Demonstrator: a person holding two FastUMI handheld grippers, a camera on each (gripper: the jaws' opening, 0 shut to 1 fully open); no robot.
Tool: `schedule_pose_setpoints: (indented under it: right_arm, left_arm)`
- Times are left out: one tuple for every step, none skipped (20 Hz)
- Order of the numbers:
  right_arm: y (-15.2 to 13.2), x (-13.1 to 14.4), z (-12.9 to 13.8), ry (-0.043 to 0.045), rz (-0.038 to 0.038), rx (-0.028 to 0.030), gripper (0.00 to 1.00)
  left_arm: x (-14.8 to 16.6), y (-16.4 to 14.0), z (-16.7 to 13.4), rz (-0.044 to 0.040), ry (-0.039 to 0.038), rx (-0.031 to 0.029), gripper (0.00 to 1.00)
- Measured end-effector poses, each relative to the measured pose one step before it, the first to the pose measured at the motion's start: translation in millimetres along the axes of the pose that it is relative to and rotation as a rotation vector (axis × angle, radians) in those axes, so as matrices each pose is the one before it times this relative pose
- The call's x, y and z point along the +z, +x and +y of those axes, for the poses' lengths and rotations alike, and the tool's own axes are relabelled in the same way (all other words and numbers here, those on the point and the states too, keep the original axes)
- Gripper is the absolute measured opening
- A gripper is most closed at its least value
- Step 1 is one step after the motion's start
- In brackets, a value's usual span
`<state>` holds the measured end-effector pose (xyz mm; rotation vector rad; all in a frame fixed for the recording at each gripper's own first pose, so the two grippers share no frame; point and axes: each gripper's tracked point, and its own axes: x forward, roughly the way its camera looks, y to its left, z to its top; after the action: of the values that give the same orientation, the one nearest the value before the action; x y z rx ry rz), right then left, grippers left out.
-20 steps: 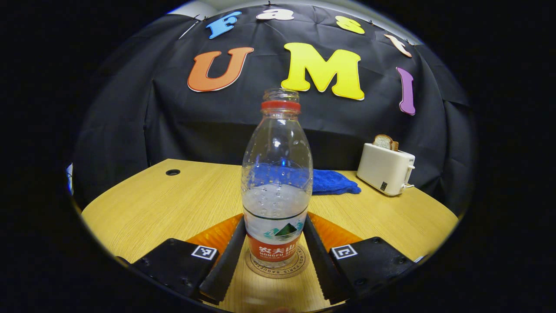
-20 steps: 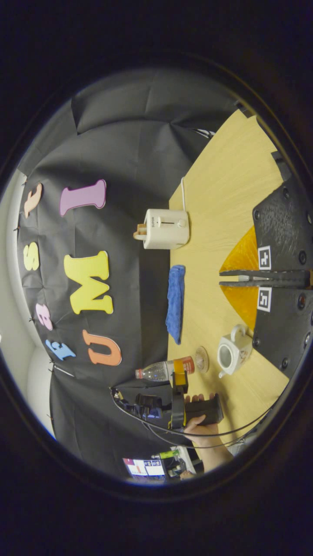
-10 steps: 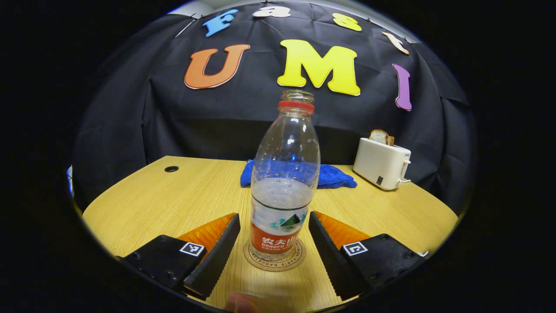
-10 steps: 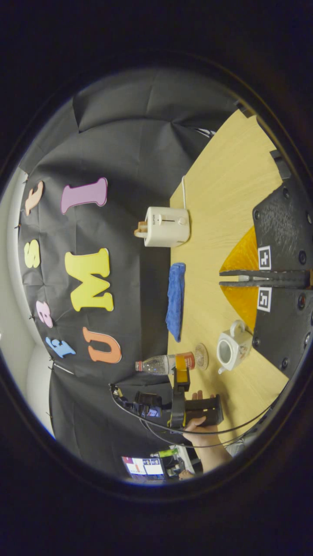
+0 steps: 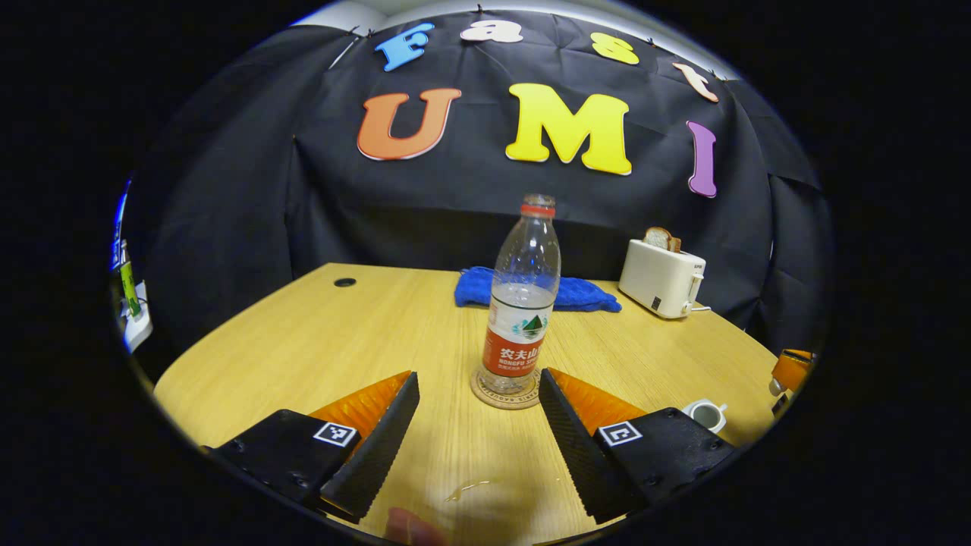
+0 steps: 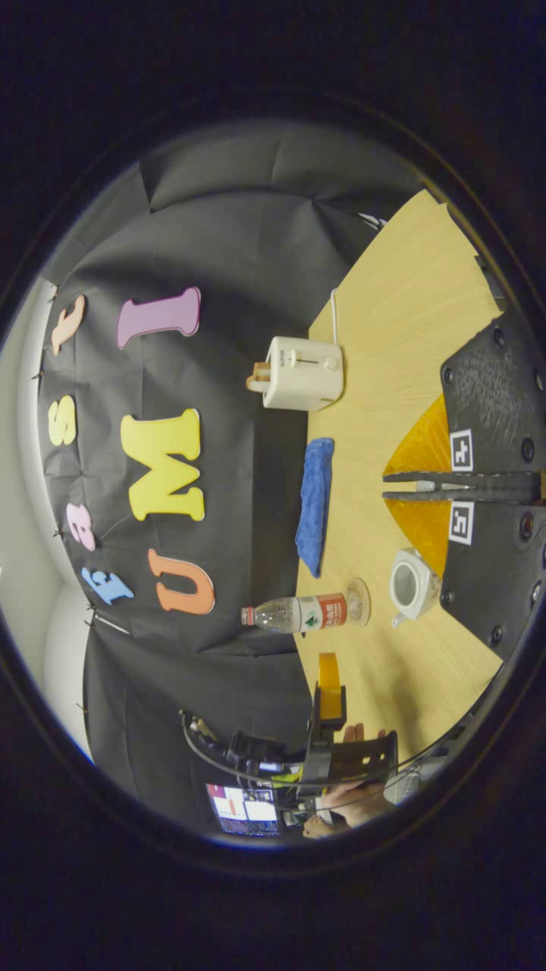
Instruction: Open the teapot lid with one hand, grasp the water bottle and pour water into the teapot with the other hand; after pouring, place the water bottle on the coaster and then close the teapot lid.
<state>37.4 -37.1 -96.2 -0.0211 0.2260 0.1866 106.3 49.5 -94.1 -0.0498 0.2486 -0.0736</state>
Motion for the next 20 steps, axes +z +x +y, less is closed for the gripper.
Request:
schedule_pose_setpoints:
  right_arm:
    - [5.73, -0.70, 5.30, 0.00054, 0.00439, 0.01466, 0.00]
    - [4.98, 2.93, 6.25, -0.00001, 0.00160, 0.01124, 0.00]
    - [4.00, 2.10, 6.81, -0.00755, -0.00335, 0.01320, 0.00]
    - [3.60, 3.79, 7.85, -0.01424, -0.00540, 0.01197, 0.00]
    - [4.02, 4.21, 7.76, -0.01423, -0.00740, 0.01512, 0.00]
    - [5.27, 2.71, 7.88, -0.01118, -0.00350, 0.01770, 0.00]
    - [5.56, 1.51, 7.39, -0.00668, -0.00339, 0.01653, 0.00]
    - [5.08, 1.20, 7.07, -0.00334, -0.00300, 0.01797, 0.00]
    - [4.82, -0.81, 5.32, -0.00387, -0.00056, 0.01234, 0.00]
    - [4.27, -2.40, 5.89, -0.00254, 0.00514, 0.01056, 0.00]
    - [5.94, -4.66, 3.87, -0.00444, 0.01113, 0.00556, 0.00]
    - [4.84, -2.66, 3.72, 0.00096, 0.01076, 0.00461, 0.00]
    - [3.86, -2.00, 3.28, 0.00688, 0.00577, 0.00815, 0.00]
    - [2.16, -2.75, 3.75, 0.00231, 0.00395, 0.00611, 0.00]
    - [2.21, -0.59, 3.22, -0.00128, 0.00211, 0.00282, 0.00]
    - [2.06, -0.51, 1.80, 0.00088, 0.00211, 0.00380, 0.00]
    - [2.15, -1.02, 2.67, -0.00073, -0.00079, 0.00374, 0.00]
    - [1.38, -1.12, 0.55, -0.00305, -0.00008, -0.00052, 0.00]
    - [1.23, -1.14, 0.05, -0.00286, 0.00164, 0.00161, 0.00]
    - [1.20, -1.27, -0.27, -0.00006, 0.00167, 0.00030, 0.00]
  left_arm:
    - [4.21, -12.65, 7.49, -0.03110, 0.01964, 0.02183, 0.99]
    - [2.68, -12.01, 7.55, -0.02282, 0.01455, 0.02067, 0.99]
    - [0.30, -11.50, 6.31, -0.01647, 0.00948, 0.01677, 0.99]
    - [-0.06, -10.38, 5.87, -0.01364, 0.00438, 0.01646, 0.99]
    - [0.82, -8.00, 7.26, -0.01005, 0.01108, 0.01418, 0.99]
    - [-0.91, -7.47, 5.64, -0.01479, 0.01971, 0.01270, 0.99]
    - [-0.73, -6.45, 6.17, -0.01268, 0.02188, 0.01391, 0.99]
    - [-3.22, -5.12, 6.81, -0.00077, 0.01947, 0.01782, 0.99]
    - [-3.13, -5.72, 6.77, 0.00179, 0.01060, 0.01806, 0.99]
    - [-2.05, -5.28, 4.00, -0.00206, -0.00060, 0.00968, 0.99]
    - [-1.62, -3.78, 1.24, -0.00191, -0.01045, 0.00072, 0.99]
    - [-0.88, -3.68, 2.54, -0.00667, -0.00855, 0.00133, 0.99]
    - [-1.16, -2.07, 6.26, -0.00182, 0.00142, 0.01272, 0.98]
    - [-2.69, -3.25, 8.10, 0.00270, 0.00331, 0.02094, 0.97]
    - [-2.16, -2.74, 5.18, 0.00067, 0.00168, 0.01191, 0.97]
    - [-0.12, -2.42, 1.44, -0.00272, -0.00232, 0.00088, 0.97]
    - [0.75, -1.00, 1.24, -0.00319, -0.00332, 0.00166, 0.96]
    - [-0.43, -0.71, 1.76, -0.00059, -0.00139, 0.00298, 0.96]
    - [0.08, -0.53, 2.68, -0.00185, -0.00066, 0.00262, 0.96]
    - [-0.03, 0.35, 0.84, -0.00365, 0.00064, -0.00282, 0.96]
